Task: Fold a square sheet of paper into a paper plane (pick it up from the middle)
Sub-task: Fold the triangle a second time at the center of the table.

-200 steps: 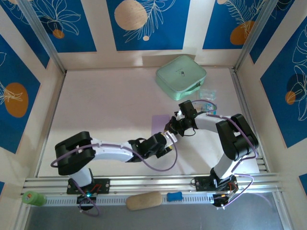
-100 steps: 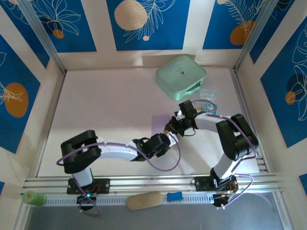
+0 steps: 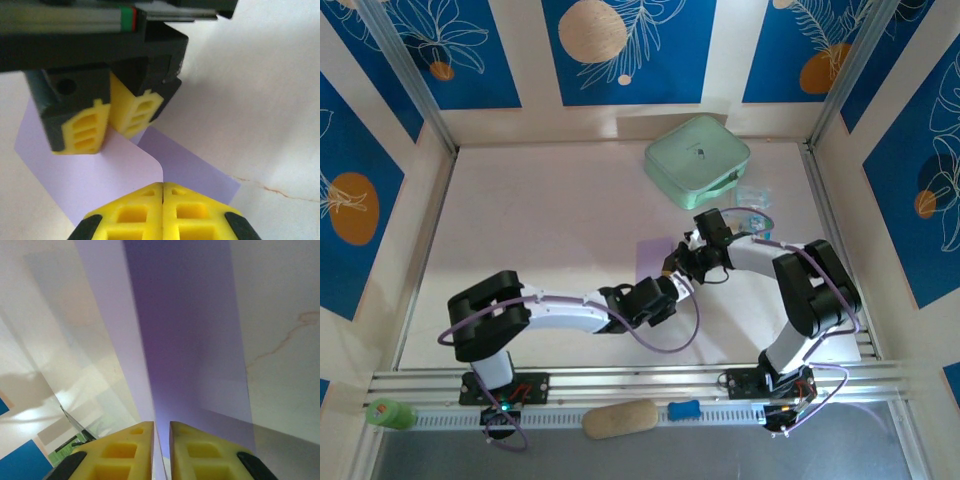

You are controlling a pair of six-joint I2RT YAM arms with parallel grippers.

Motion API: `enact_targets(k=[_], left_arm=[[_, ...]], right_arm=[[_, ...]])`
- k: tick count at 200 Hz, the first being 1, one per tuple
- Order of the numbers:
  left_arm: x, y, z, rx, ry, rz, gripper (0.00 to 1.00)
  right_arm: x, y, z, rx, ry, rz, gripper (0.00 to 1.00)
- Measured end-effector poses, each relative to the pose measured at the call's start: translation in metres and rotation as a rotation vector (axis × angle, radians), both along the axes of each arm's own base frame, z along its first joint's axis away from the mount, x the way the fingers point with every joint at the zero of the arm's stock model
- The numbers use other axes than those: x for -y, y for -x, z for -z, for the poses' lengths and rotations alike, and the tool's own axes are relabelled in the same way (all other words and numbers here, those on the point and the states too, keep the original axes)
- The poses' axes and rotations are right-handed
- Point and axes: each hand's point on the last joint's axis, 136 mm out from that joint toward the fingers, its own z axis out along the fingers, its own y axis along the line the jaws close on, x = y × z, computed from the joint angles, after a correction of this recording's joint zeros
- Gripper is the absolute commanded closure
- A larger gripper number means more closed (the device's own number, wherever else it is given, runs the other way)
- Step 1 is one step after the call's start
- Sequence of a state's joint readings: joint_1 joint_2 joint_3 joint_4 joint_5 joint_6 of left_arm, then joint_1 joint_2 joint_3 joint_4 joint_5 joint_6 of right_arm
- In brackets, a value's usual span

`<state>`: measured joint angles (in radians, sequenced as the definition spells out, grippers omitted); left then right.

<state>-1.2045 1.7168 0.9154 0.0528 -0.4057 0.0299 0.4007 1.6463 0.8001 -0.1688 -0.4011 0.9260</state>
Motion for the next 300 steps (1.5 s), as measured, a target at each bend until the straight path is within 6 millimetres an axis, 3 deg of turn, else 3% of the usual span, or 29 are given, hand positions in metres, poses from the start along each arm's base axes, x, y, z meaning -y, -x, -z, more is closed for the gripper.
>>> enact_targets(k=[25, 56, 101, 142, 182, 208, 300], left_arm=[[-0.001, 0.001, 0.006, -0.097, 0.041, -0.017, 1.00], [-0.002, -0.005, 0.008, -0.249, 0.142, -0.056, 1.00], [0.005, -0.012, -0.003, -0.459, 0.333, -0.108, 1.00], [0.016, -0.017, -0.018, -0.583, 0.499, -0.127, 1.00], [0.015, -0.023, -0.023, -0.641, 0.581, -0.165, 1.00], [0.017, -0.023, -0.026, -0.651, 0.599, -0.166, 1.00], [0.016, -0.023, -0.025, -0.658, 0.598, -0.173, 0.97]], right_arm=[[0.006, -0.003, -0.012, 0.041, -0.004, 0.013, 0.69], [0.023, -0.004, -0.026, 0.092, 0.003, 0.054, 0.66], [0.051, 0.003, -0.030, 0.100, 0.025, 0.125, 0.67], [0.057, 0.019, -0.023, 0.078, 0.032, 0.136, 0.75], [0.054, 0.042, -0.007, 0.017, 0.040, 0.124, 0.90], [0.044, 0.052, -0.002, 0.003, 0.036, 0.100, 0.93], [0.027, 0.050, 0.015, -0.022, 0.033, 0.092, 0.95]])
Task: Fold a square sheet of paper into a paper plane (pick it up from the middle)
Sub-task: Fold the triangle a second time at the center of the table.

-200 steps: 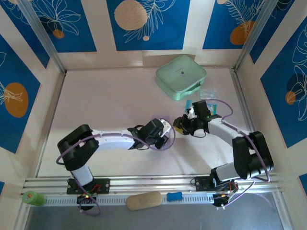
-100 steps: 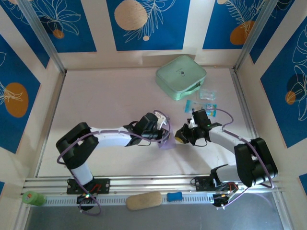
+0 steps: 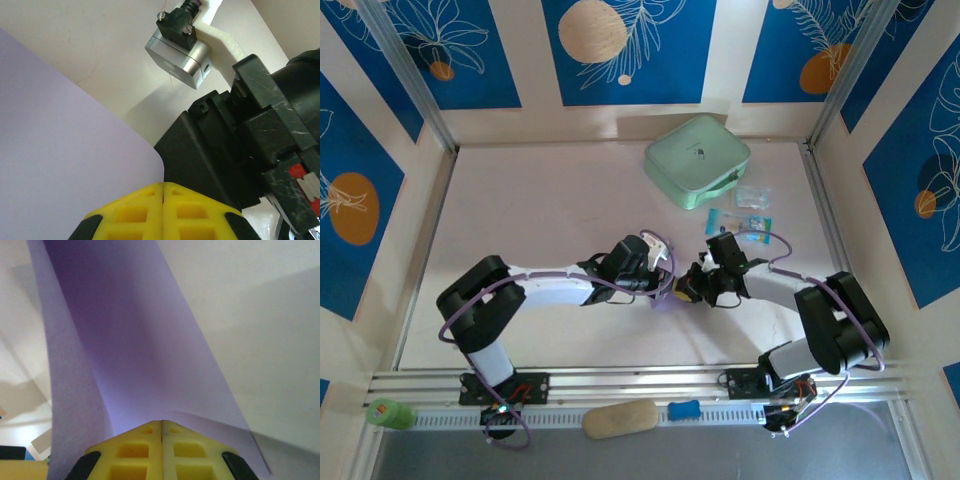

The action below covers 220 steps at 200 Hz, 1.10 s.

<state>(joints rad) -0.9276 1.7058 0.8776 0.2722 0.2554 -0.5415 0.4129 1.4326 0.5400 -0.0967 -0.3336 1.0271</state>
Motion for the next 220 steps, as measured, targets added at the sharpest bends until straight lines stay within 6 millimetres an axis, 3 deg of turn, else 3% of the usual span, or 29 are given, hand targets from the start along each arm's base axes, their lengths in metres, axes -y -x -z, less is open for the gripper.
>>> enact_targets(k=[53, 170, 220], left_arm=[[-0.003, 0.005, 0.017, -0.040, -0.039, 0.011, 0.94], [-0.012, 0.013, 0.038, -0.092, -0.089, 0.052, 0.81], [-0.013, 0.015, 0.039, -0.091, -0.091, 0.075, 0.87]], right_arm=[[0.004, 0.002, 0.017, -0.043, 0.034, 0.010, 0.96], [0.008, 0.000, 0.017, -0.015, 0.043, -0.023, 0.96], [0.008, 0.000, 0.017, -0.013, 0.041, -0.028, 0.96]])
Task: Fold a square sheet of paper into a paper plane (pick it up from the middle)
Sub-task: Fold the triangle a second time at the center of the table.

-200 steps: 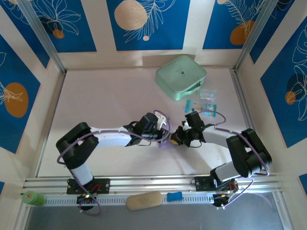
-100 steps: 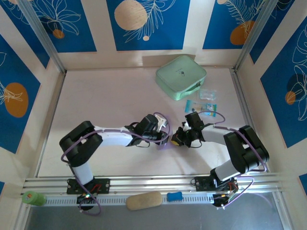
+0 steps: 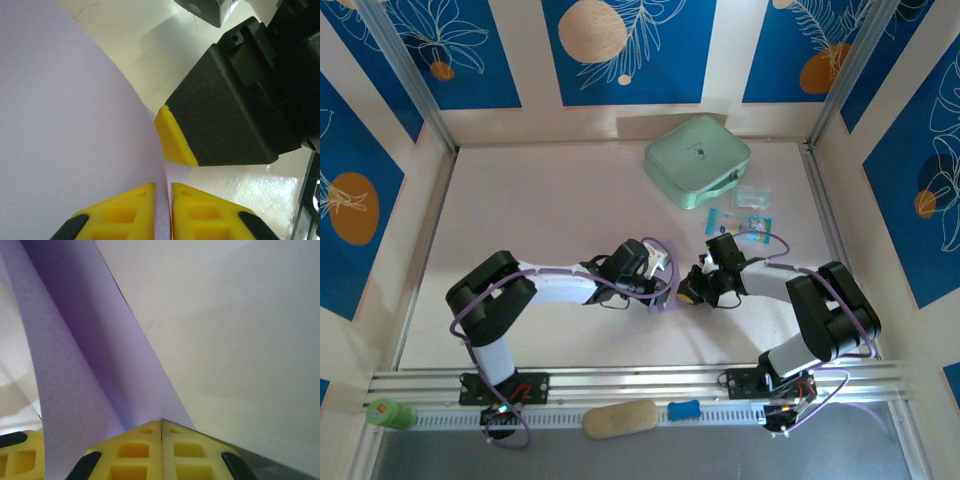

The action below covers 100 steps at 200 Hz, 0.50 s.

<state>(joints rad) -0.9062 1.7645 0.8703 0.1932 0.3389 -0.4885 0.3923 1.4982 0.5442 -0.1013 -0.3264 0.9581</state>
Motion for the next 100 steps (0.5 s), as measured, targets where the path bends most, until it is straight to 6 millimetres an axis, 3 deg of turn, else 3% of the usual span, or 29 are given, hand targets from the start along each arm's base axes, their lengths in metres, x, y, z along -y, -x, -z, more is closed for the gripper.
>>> enact_targets(k=[43, 100], left_arm=[[-0.001, -0.001, 0.000, 0.000, 0.000, -0.003, 0.87], [-0.003, -0.002, 0.001, 0.003, -0.015, 0.005, 0.85]], right_arm=[[-0.001, 0.001, -0.003, 0.012, -0.009, -0.009, 0.94], [-0.007, -0.005, -0.030, 0.105, -0.054, -0.027, 0.94]])
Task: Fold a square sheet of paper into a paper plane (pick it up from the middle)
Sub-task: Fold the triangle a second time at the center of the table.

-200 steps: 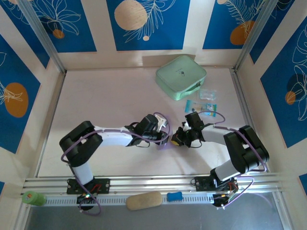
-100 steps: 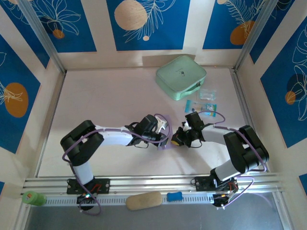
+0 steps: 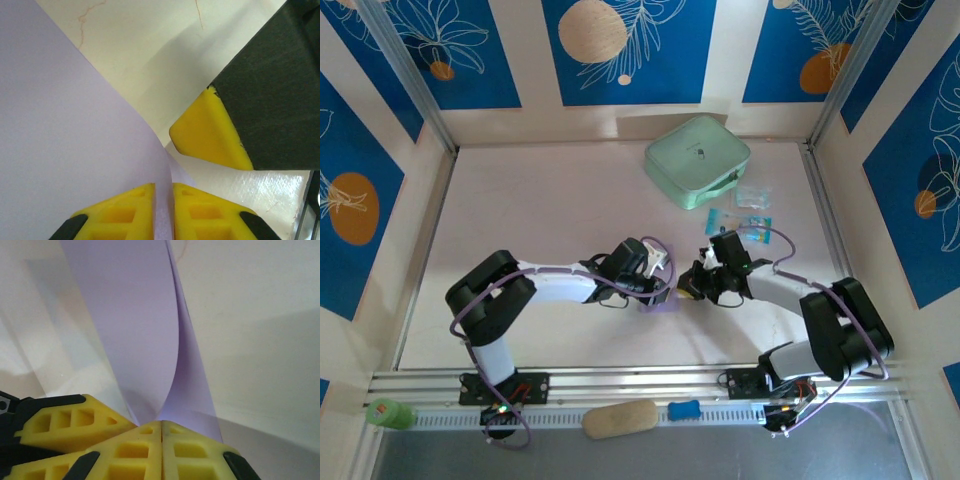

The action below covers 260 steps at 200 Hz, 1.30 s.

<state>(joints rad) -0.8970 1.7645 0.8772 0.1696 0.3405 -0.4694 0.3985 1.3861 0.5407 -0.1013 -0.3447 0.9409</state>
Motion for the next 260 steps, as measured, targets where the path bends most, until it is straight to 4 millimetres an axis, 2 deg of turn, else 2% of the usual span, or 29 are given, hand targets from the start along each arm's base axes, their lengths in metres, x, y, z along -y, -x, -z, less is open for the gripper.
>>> enact_targets(k=[65, 105, 128, 197, 260], left_arm=[[-0.002, 0.001, 0.002, -0.001, -0.010, 0.004, 0.87], [-0.003, 0.000, 0.002, -0.003, -0.011, 0.001, 0.82], [-0.003, -0.001, 0.002, -0.003, -0.011, 0.001, 0.85], [-0.002, 0.000, 0.001, 0.000, -0.007, 0.014, 0.89], [-0.001, 0.002, 0.000, 0.001, 0.000, 0.031, 0.89]], right_arm=[[-0.007, 0.002, 0.003, -0.034, -0.014, -0.014, 0.85], [-0.009, -0.002, 0.000, -0.036, -0.021, -0.003, 0.85], [-0.011, -0.006, 0.000, -0.036, -0.024, 0.000, 0.84], [-0.011, -0.008, -0.001, -0.077, -0.038, 0.054, 0.62], [-0.009, -0.011, 0.002, -0.147, -0.020, 0.102, 0.60]])
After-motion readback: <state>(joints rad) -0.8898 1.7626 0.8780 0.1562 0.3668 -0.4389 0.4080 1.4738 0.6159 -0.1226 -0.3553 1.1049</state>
